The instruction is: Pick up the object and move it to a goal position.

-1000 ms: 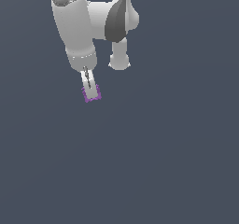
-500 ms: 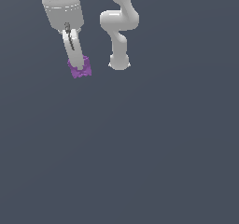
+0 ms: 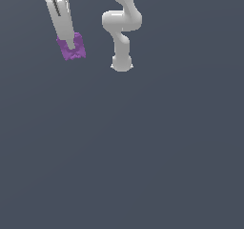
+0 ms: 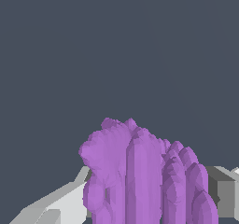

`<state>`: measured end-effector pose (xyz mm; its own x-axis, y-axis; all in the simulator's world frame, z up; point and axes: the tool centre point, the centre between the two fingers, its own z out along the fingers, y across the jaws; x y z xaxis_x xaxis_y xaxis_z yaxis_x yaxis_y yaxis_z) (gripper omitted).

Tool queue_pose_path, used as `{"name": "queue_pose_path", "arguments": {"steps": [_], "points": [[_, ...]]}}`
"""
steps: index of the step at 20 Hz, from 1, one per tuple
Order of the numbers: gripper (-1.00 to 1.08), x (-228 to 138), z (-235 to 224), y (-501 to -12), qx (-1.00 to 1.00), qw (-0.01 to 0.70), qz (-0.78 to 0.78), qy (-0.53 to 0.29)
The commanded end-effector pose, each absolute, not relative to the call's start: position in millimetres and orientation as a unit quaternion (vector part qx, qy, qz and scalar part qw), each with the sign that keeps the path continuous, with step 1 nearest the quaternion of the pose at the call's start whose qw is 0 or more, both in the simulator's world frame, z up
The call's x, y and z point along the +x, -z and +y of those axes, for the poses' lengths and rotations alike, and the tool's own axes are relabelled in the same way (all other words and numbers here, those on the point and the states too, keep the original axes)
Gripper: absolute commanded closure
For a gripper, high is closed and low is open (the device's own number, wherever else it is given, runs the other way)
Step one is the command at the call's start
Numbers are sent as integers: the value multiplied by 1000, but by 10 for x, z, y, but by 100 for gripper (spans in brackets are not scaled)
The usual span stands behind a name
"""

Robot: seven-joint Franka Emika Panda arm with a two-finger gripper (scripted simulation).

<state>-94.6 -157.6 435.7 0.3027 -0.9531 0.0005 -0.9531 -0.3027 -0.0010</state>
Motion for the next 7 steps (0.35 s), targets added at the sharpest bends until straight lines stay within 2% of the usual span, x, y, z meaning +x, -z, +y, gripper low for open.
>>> {"name": "queue_pose_path", "arguments": {"steps": [1, 7], "points": [[108, -959, -1594, -4452, -807, 0, 590, 0], [108, -962, -1613, -4534, -808, 0, 590, 0]]}}
